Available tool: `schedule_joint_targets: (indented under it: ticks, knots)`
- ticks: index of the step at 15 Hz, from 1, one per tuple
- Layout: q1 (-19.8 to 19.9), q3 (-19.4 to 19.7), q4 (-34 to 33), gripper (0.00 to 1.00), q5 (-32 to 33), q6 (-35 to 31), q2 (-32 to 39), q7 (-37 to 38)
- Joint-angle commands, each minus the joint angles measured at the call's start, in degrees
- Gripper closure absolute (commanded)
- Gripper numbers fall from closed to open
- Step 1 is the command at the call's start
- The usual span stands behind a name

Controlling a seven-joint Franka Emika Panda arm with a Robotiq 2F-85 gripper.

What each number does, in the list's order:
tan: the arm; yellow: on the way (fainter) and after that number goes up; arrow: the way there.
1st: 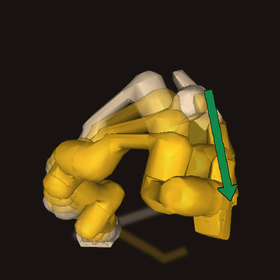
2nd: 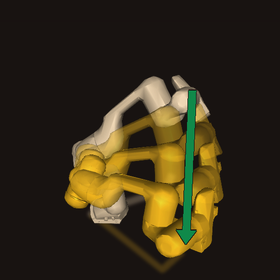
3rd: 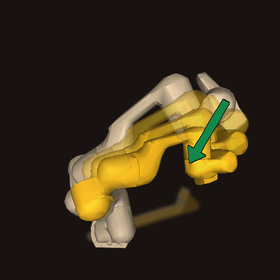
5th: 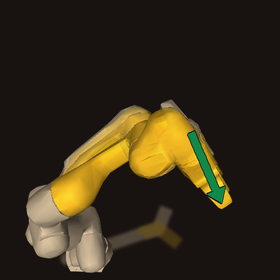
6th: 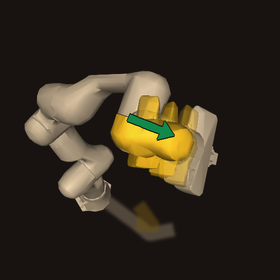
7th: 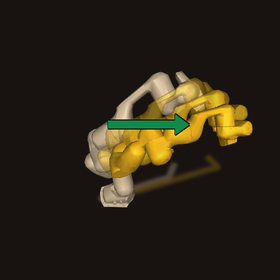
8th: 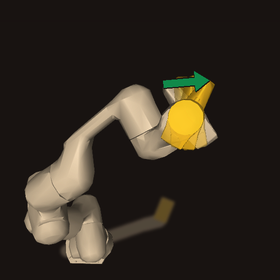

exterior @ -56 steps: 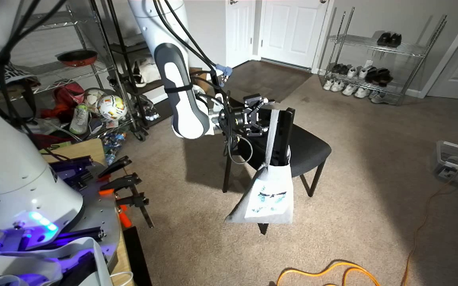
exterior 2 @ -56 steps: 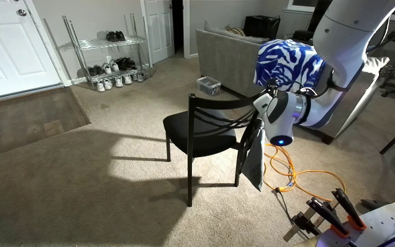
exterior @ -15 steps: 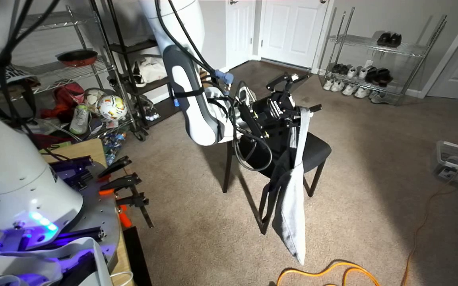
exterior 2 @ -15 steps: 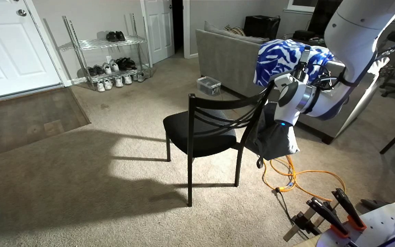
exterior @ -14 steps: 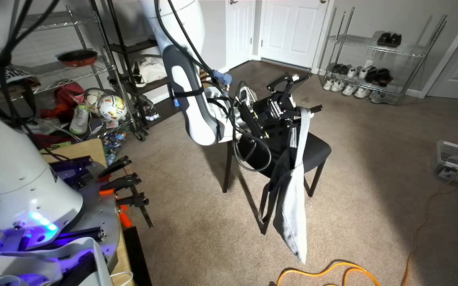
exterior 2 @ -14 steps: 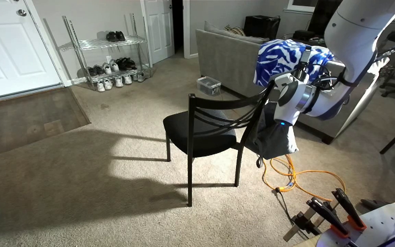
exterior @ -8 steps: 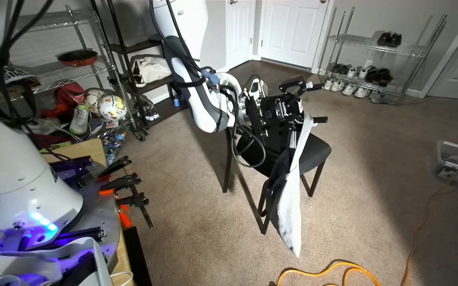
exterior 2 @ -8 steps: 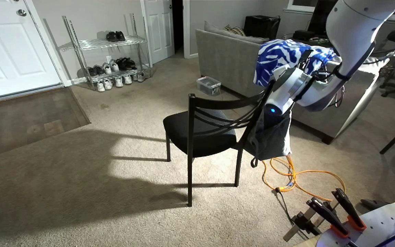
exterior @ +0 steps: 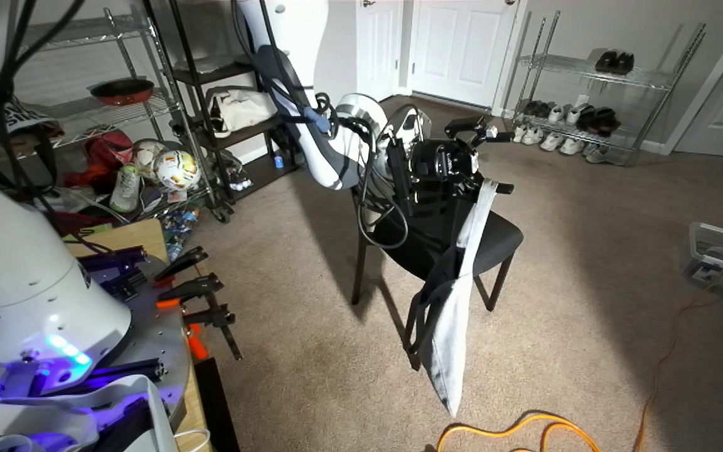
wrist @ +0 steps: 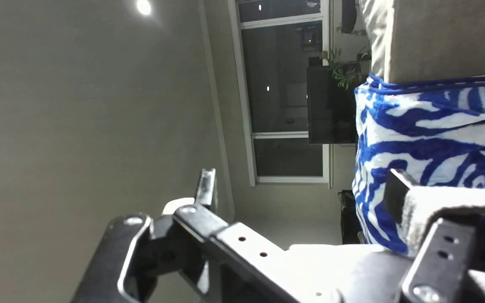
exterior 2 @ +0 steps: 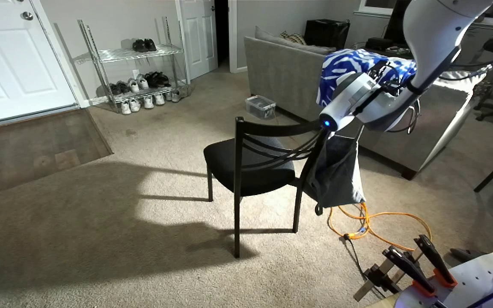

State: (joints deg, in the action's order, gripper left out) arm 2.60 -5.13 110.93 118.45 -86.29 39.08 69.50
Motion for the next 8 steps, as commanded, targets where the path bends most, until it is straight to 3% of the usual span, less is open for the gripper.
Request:
schedule_joint_targets:
  ticks: [1,8]
  knots:
    - [-0.5,0.0,-1.1,0.00,-3.1,-1.6,-0.7,-2.9]
    - [-1.3,0.3,-2.7,0.00,-4.9,-1.2,-0.7,-4.4]
